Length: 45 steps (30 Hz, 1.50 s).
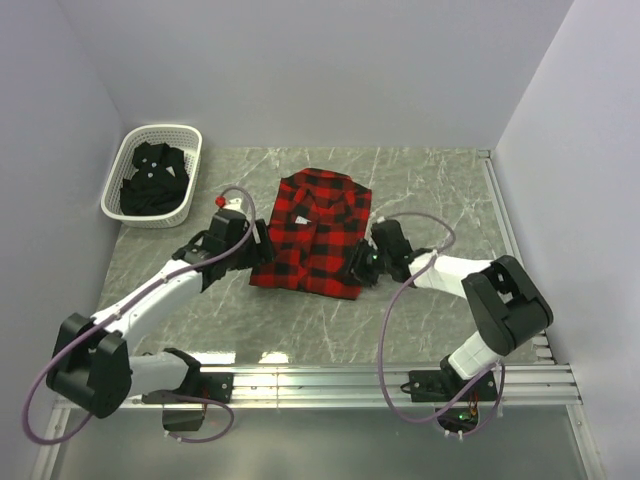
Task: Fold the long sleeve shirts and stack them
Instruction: Fold the shirt
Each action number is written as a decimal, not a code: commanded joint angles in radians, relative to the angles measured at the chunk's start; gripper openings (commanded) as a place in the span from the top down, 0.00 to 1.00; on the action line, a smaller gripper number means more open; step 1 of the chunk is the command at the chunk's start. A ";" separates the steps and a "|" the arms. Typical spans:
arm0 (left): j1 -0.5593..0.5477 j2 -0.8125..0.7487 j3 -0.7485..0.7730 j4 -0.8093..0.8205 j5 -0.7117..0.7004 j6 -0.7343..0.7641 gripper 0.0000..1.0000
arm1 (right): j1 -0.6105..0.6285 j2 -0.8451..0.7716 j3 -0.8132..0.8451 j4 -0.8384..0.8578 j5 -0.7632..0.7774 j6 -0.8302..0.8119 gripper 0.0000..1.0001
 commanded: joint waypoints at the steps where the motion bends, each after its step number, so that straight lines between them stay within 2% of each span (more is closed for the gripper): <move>1: -0.016 0.036 -0.047 0.041 0.097 -0.078 0.24 | -0.022 -0.064 -0.080 0.043 -0.081 0.059 0.57; 8: -0.023 0.126 -0.125 0.065 0.198 -0.144 0.36 | -0.053 -0.067 -0.183 0.034 -0.134 0.062 0.57; 13: -0.021 0.134 -0.150 -0.001 0.163 -0.171 0.43 | -0.075 -0.075 -0.218 0.030 -0.139 0.053 0.58; 17: -0.024 0.093 -0.128 -0.047 0.135 -0.153 0.41 | -0.075 -0.127 -0.155 -0.062 -0.096 -0.010 0.59; 20: -0.030 0.028 -0.075 -0.069 0.121 -0.127 0.34 | -0.064 -0.214 -0.089 -0.116 -0.088 -0.064 0.58; 22: -0.035 -0.002 -0.032 -0.061 0.138 -0.115 0.30 | -0.050 -0.243 -0.060 -0.104 -0.104 -0.085 0.59; 26: -0.044 -0.032 0.022 0.000 0.190 -0.106 0.31 | -0.027 -0.251 0.016 -0.040 -0.162 -0.063 0.58; 29: -0.052 0.017 0.051 0.032 0.233 -0.115 0.37 | -0.013 -0.185 0.056 0.060 -0.212 -0.015 0.58; 34: -0.065 0.137 0.077 0.043 0.308 -0.106 0.51 | 0.017 -0.021 0.064 0.200 -0.291 0.075 0.58; 39: -0.101 0.244 0.061 0.006 0.382 -0.076 0.62 | 0.051 0.123 0.038 0.188 -0.384 0.083 0.59; 45: -0.133 0.325 -0.015 -0.015 0.396 -0.061 0.63 | 0.051 0.214 -0.043 0.135 -0.418 0.042 0.62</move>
